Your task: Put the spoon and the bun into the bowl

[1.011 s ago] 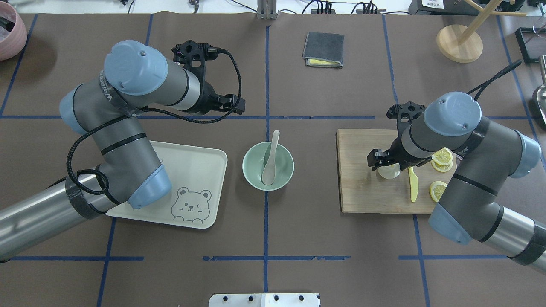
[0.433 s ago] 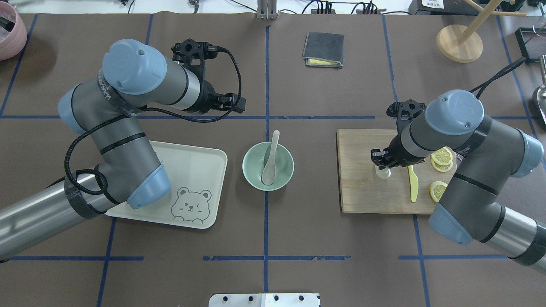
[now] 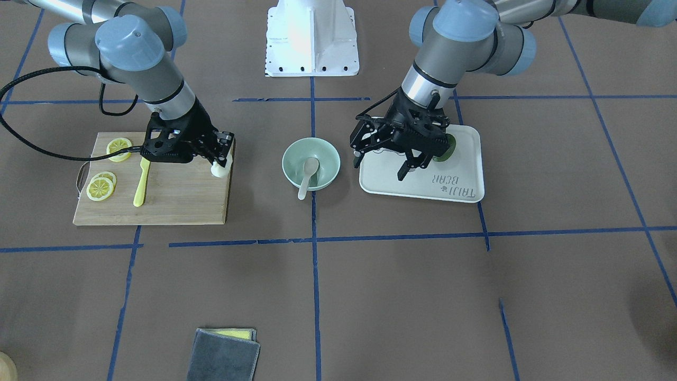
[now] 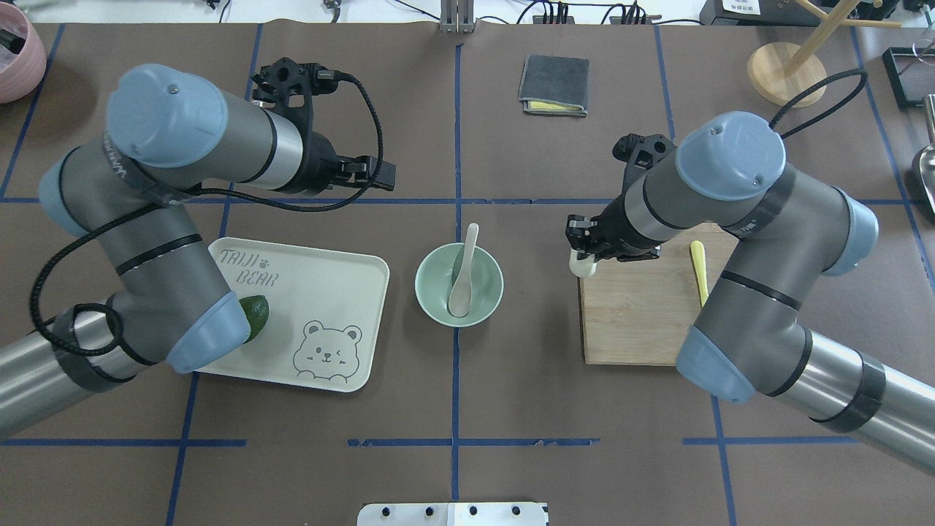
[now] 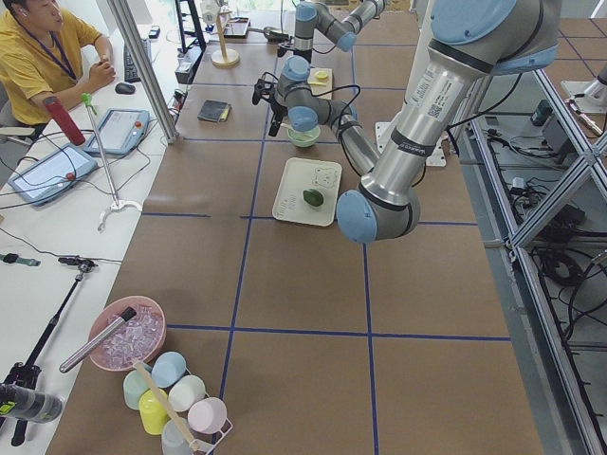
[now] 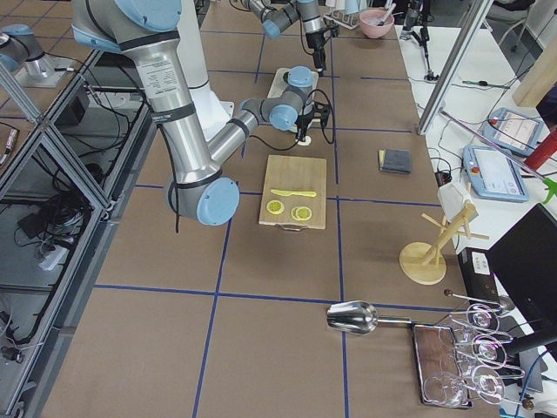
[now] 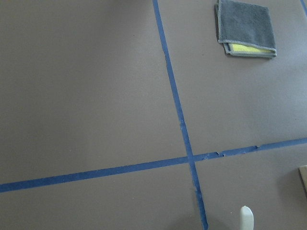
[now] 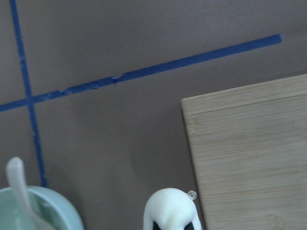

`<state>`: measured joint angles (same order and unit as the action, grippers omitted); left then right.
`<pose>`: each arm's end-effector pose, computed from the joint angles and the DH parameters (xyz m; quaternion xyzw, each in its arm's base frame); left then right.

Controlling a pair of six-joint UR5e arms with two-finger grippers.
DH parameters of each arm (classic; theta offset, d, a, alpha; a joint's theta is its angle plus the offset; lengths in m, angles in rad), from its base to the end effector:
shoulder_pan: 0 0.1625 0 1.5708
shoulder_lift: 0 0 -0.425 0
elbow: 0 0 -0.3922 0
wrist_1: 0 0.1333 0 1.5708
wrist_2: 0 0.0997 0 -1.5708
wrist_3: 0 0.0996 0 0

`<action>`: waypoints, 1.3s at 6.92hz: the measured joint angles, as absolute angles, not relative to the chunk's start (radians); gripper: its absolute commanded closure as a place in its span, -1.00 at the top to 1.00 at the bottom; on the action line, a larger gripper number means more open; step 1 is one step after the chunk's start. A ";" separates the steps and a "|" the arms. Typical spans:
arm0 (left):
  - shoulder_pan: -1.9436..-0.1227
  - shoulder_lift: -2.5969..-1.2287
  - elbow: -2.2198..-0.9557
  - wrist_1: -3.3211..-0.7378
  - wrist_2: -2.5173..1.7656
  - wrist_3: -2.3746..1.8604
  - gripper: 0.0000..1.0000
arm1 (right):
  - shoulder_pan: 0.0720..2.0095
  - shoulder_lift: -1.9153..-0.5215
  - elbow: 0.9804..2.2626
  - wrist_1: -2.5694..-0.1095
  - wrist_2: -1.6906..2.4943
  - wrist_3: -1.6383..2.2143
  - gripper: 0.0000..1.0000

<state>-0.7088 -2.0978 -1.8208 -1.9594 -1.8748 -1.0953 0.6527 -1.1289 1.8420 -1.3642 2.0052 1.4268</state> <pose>0.4033 -0.4822 0.2007 0.1987 0.5220 -0.0133 0.8294 -0.4297 -0.4435 0.2656 -0.0099 -0.4744 0.1276 0.8710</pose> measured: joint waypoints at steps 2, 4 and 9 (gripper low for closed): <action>-0.750 -2.034 -1.902 -1.959 -1.876 -1.098 0.98 | 0.586 -1.005 1.799 -1.359 1.946 1.591 -0.37; -0.773 -2.022 -1.917 -1.959 -1.876 -1.100 0.98 | 0.508 -0.890 1.700 -1.354 1.843 1.687 0.99; -0.843 -1.938 -1.892 -1.960 -1.880 -0.899 0.98 | 0.578 -0.975 1.755 -1.350 1.900 1.615 1.00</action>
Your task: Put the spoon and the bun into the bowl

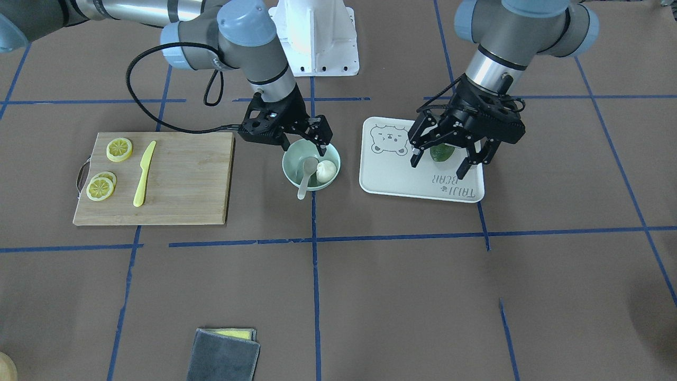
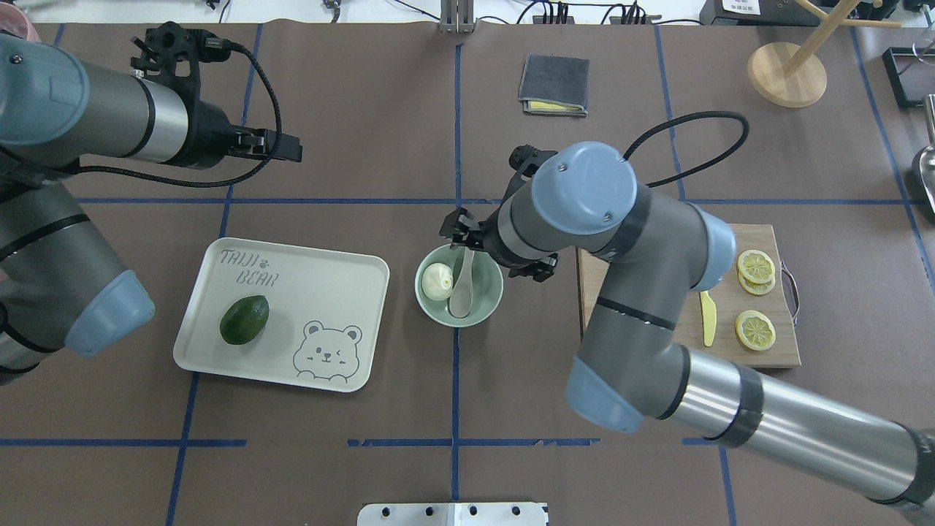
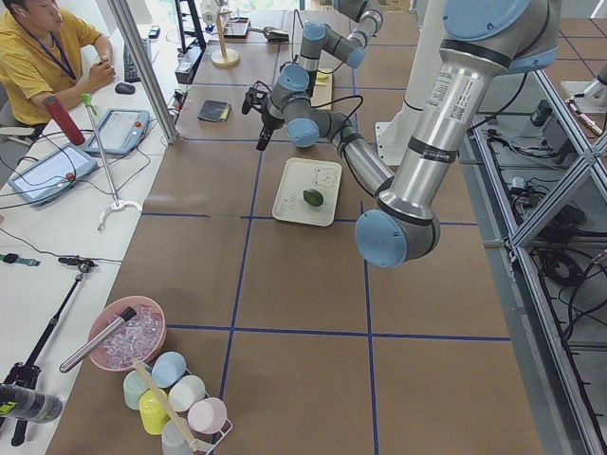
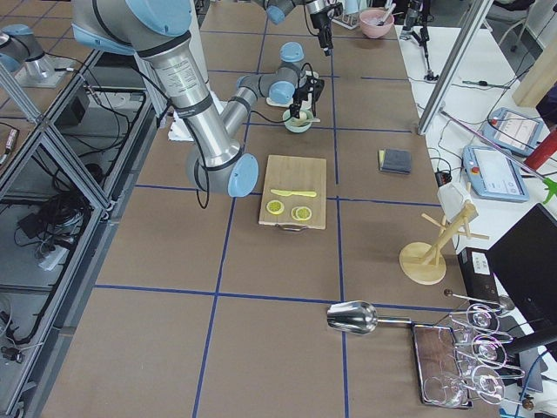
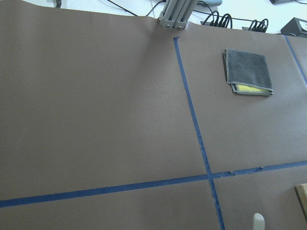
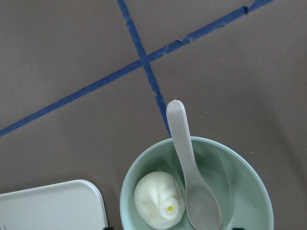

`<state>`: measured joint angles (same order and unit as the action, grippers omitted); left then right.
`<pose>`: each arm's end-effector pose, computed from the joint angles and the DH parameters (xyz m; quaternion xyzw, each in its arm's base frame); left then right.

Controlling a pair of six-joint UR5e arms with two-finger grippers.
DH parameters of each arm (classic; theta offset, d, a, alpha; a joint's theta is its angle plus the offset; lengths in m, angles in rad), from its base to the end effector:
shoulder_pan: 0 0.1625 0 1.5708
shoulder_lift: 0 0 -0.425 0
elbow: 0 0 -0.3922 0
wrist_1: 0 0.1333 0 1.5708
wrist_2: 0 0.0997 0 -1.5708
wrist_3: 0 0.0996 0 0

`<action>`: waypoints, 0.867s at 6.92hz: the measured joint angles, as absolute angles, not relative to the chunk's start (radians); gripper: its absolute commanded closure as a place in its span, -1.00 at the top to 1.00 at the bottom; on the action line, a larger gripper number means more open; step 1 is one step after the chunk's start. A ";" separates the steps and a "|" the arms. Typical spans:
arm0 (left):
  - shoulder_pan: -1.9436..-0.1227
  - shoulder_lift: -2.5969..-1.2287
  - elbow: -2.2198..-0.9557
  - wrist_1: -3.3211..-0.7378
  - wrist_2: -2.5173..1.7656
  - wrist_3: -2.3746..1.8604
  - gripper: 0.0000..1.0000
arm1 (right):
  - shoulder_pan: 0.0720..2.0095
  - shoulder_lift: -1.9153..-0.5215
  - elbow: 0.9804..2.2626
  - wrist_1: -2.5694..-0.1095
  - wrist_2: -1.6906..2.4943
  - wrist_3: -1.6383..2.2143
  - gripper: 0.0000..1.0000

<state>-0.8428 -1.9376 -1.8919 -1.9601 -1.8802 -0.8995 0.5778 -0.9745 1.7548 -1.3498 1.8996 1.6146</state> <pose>0.3132 -0.5061 0.2674 0.2519 0.4592 0.0061 0.8518 -0.4897 -0.4400 0.2051 -0.0136 -0.4946 0.1899 0.8480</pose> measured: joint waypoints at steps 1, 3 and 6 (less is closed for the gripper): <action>-0.886 -1.890 -1.890 -1.962 -1.884 -0.793 0.98 | 0.680 -1.063 1.804 -1.351 1.990 1.517 1.00; -1.026 -1.794 -1.864 -1.965 -1.959 -0.546 0.98 | 0.931 -1.273 1.878 -1.359 2.168 1.217 1.00; -1.347 -1.730 -1.703 -1.934 -2.165 -0.066 0.98 | 1.285 -1.459 1.874 -1.532 2.315 0.534 1.00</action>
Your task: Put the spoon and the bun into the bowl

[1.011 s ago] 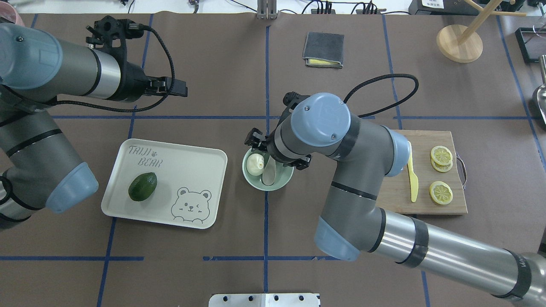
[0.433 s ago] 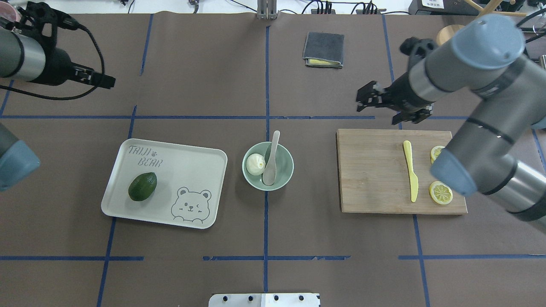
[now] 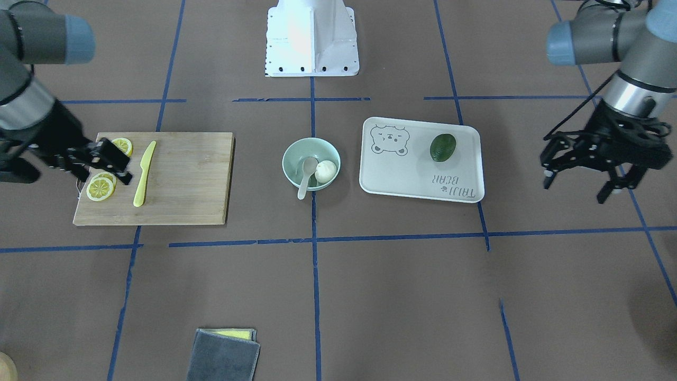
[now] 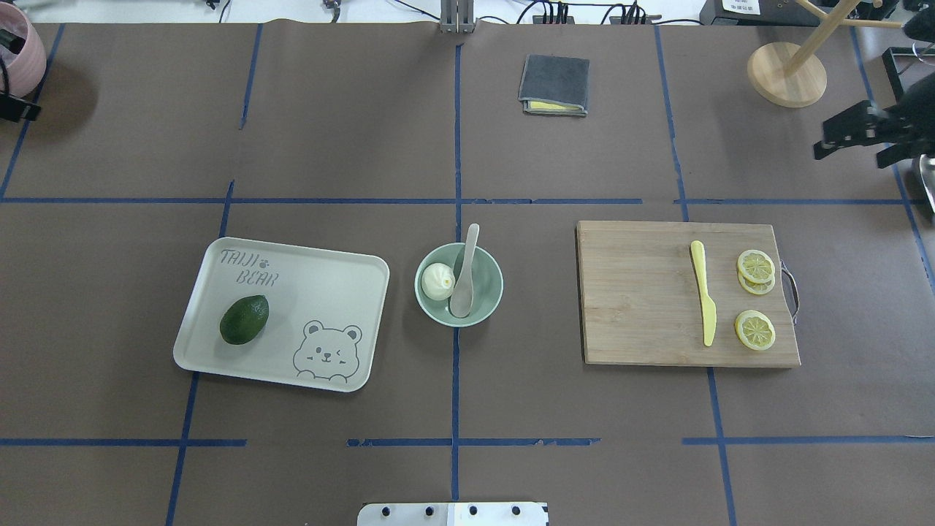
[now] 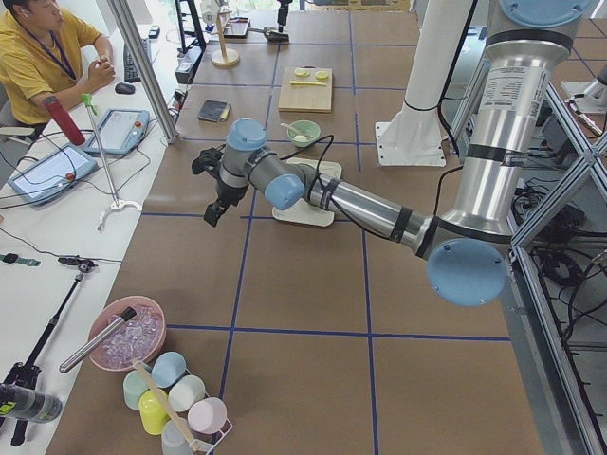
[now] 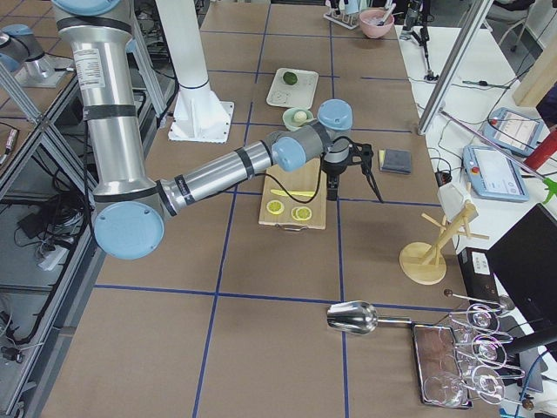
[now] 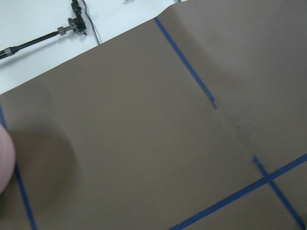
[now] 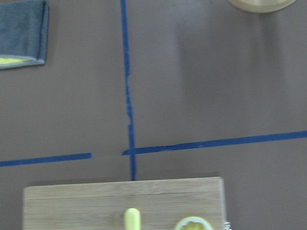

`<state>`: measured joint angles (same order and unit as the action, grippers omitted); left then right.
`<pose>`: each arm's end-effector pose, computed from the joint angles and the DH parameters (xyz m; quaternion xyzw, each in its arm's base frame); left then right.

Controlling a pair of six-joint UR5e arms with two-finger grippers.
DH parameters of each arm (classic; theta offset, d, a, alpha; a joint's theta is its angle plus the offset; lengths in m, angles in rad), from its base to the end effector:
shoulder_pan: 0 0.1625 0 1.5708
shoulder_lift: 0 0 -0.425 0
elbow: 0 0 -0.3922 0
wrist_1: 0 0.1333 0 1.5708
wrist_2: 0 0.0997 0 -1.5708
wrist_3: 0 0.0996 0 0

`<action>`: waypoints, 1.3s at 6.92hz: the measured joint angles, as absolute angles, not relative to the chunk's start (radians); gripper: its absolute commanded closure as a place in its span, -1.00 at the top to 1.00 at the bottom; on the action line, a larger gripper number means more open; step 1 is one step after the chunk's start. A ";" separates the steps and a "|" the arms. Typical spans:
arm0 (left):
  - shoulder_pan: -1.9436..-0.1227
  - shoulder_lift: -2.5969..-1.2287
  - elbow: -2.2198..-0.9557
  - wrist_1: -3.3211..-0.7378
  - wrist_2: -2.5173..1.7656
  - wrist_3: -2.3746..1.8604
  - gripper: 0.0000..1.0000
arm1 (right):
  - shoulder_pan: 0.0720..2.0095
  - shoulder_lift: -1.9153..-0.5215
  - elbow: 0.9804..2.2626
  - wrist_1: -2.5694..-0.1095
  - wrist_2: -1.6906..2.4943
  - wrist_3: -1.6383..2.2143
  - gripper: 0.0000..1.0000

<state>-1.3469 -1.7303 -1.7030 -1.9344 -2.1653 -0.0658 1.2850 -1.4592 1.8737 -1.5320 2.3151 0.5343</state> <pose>0.0515 -0.5754 0.4740 0.2645 0.3188 0.1655 0.8950 -0.0857 -0.5252 0.4491 0.0507 -0.4084 0.0314 0.9109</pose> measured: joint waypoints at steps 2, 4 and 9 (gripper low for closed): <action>-1.517 -1.715 -1.614 -1.813 -2.327 0.146 1.00 | 1.435 -1.476 1.841 -1.745 2.325 0.104 1.00; -1.560 -1.642 -1.673 -1.704 -2.410 0.128 1.00 | 1.487 -1.503 1.809 -1.813 2.409 -0.018 1.00; -1.563 -1.489 -1.727 -1.786 -2.425 0.033 1.00 | 1.460 -1.555 1.775 -1.801 2.448 -0.032 1.00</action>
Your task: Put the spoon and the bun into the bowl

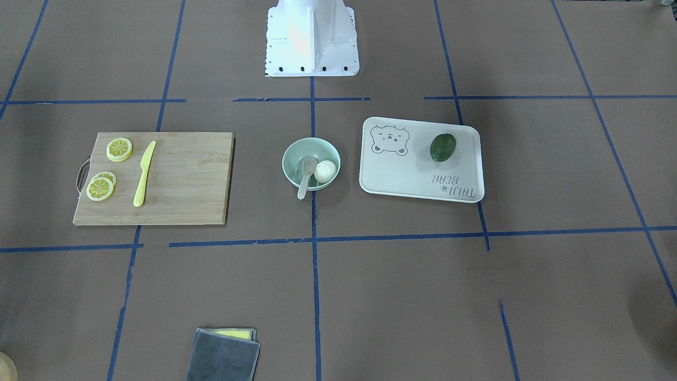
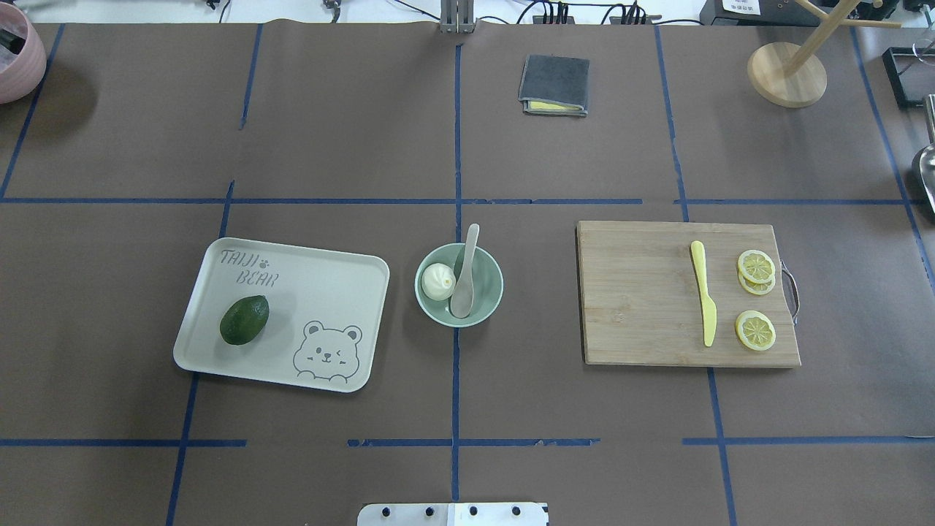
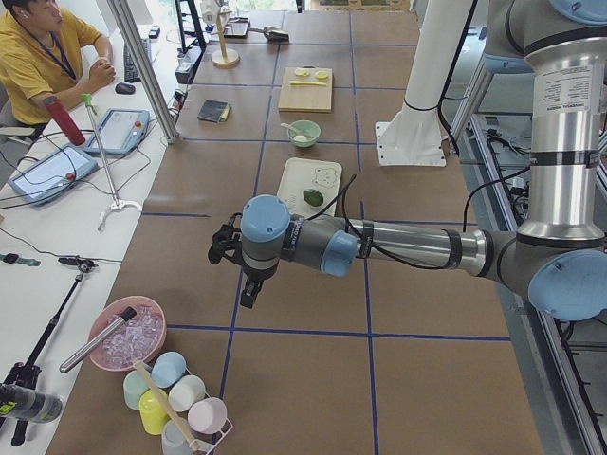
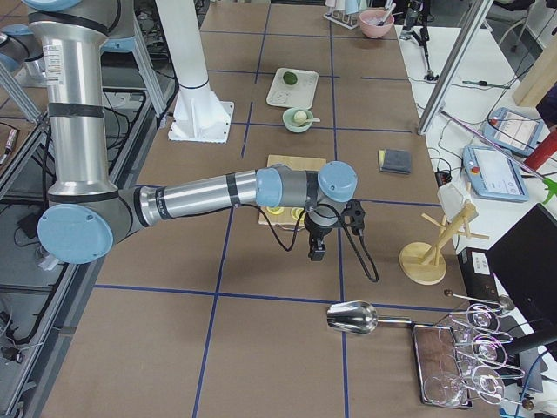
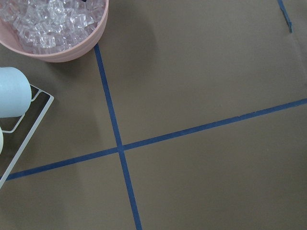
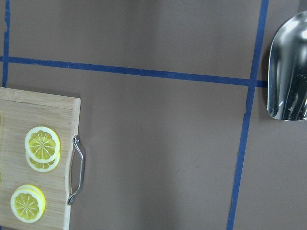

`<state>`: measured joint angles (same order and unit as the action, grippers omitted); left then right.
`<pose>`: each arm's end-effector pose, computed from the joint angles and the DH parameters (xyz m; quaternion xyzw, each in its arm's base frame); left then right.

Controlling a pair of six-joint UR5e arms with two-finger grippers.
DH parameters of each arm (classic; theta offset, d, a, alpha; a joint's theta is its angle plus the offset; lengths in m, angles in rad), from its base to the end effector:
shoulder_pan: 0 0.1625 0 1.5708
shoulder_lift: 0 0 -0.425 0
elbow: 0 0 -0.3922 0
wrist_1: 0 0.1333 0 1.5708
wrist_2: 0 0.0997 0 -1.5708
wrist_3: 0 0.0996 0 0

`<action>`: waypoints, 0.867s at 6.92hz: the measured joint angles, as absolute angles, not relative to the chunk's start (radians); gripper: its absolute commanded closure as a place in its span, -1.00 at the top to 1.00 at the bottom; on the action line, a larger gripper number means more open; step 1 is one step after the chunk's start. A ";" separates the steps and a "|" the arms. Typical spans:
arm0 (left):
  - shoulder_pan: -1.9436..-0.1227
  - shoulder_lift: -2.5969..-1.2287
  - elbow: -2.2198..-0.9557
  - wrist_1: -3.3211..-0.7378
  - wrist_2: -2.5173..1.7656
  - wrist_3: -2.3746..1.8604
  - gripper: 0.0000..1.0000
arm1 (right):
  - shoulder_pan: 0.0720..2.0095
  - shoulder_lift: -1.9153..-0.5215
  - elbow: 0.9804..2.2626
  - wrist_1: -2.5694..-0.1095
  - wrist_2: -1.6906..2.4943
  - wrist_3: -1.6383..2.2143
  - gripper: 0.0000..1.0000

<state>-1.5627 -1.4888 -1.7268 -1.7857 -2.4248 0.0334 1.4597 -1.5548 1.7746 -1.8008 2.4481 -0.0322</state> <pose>-0.0544 -0.4710 0.5914 0.1362 0.4081 0.0783 0.8993 0.0022 -0.4919 0.5666 -0.0214 -0.4242 -0.0626 0.9031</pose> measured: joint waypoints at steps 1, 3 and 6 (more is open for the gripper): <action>-1.555 -1.480 -1.726 -1.788 -2.422 0.034 1.00 | 1.451 -1.555 1.770 -1.795 2.448 -0.032 1.00; -1.536 -1.483 -1.751 -1.696 -2.417 0.034 1.00 | 1.436 -1.554 1.755 -1.755 2.448 -0.028 1.00; -1.541 -1.499 -1.805 -1.522 -2.329 0.047 1.00 | 1.420 -1.553 1.731 -1.706 2.447 -0.028 1.00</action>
